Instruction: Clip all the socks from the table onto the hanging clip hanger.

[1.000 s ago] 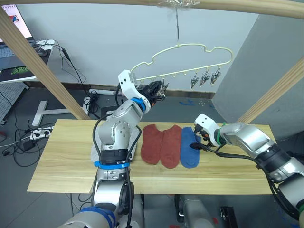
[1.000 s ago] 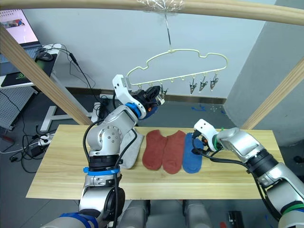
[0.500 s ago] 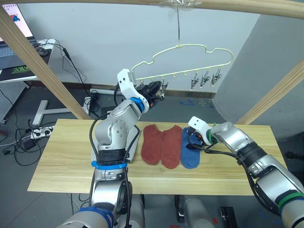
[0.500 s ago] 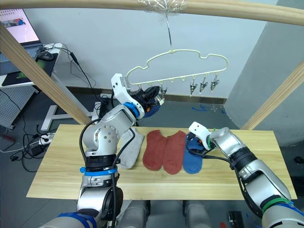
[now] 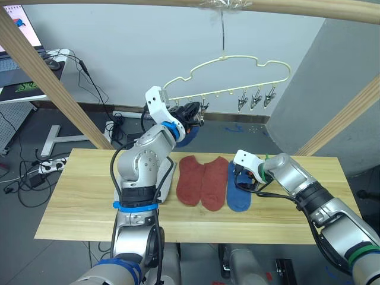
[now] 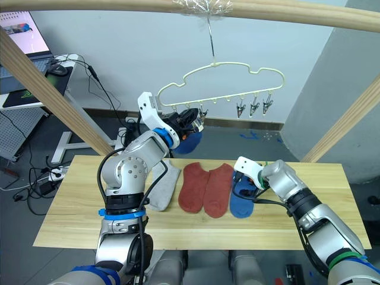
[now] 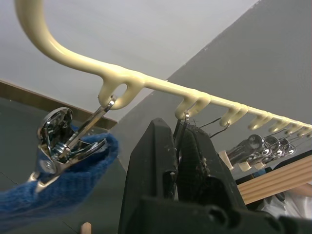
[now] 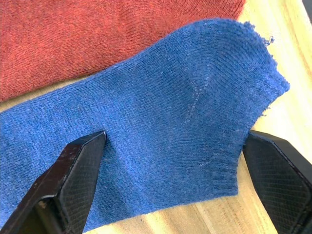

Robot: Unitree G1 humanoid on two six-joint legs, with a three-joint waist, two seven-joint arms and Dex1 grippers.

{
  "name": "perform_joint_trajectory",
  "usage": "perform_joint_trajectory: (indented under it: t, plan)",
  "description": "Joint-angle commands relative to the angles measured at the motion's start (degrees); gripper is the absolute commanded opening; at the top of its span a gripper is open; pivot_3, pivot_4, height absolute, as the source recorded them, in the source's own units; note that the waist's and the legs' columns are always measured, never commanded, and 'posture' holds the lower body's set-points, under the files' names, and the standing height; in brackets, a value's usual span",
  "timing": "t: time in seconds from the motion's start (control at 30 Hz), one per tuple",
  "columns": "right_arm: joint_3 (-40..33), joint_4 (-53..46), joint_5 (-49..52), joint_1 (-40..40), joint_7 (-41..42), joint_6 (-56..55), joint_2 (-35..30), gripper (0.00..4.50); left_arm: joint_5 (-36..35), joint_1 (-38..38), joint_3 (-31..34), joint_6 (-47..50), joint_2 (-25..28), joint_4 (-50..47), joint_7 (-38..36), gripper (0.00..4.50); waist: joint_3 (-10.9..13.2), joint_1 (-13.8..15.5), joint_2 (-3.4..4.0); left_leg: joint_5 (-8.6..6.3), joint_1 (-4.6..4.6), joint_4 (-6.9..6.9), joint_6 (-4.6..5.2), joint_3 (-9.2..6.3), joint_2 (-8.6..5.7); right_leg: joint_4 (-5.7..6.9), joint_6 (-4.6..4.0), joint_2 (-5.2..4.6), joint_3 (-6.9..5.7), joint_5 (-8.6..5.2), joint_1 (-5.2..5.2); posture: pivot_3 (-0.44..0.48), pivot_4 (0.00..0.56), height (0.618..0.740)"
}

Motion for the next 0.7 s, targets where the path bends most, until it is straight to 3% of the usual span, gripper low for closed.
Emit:
perform_joint_trajectory:
  t: [0.03,0.13,0.43,0.6,0.7]
  plan:
    - [-0.37,-0.41,-2.34,1.9,-0.88,-0.81,0.37,4.32,-0.83,-1.35,-0.25,-0.77,0.22,-1.22,-0.43,0.08,0.0,-0.02,0.0,0.0,0.0,0.0,0.0,0.0,0.0,0.0,0.0,0.0,0.0,0.0,0.0,0.104,0.249,0.74]
    - [-0.89,-0.37,-2.95,2.29,-1.01,-0.74,0.53,3.66,-0.91,-1.36,-0.16,-0.73,0.35,-1.22,-0.43,0.08,0.0,-0.1,0.0,0.0,0.02,0.0,0.0,0.0,0.0,0.0,0.0,0.0,0.0,0.0,0.01,0.104,0.249,0.74]
    - [-2.09,0.4,-3.71,2.63,0.21,0.55,1.5,0.57,-3.15,-1.65,1.23,0.73,0.93,-0.68,-1.88,0.08,0.0,-0.15,0.0,0.02,0.03,0.02,-0.03,0.0,-0.01,0.01,0.06,0.0,0.01,0.06,0.04,0.096,0.247,0.74]
    - [-4.14,-2.52,-2.8,3.34,0.64,2.64,1.0,0.57,-9.14,-2.12,4.72,4.97,1.35,-0.45,-2.71,0.08,0.0,-0.2,0.0,0.03,0.03,0.02,-0.04,0.0,-0.01,0.0,0.07,0.0,0.01,0.07,0.04,0.091,0.241,0.74]
    - [-7.26,-9.07,-0.93,4.19,1.72,5.57,-0.52,0.57,-12.81,-2.69,7.01,7.74,1.75,0.23,-2.64,0.08,0.0,-0.15,0.0,0.02,0.02,0.0,-0.04,0.0,-0.01,-0.02,0.07,-0.01,0.0,0.07,0.04,0.088,0.234,0.74]
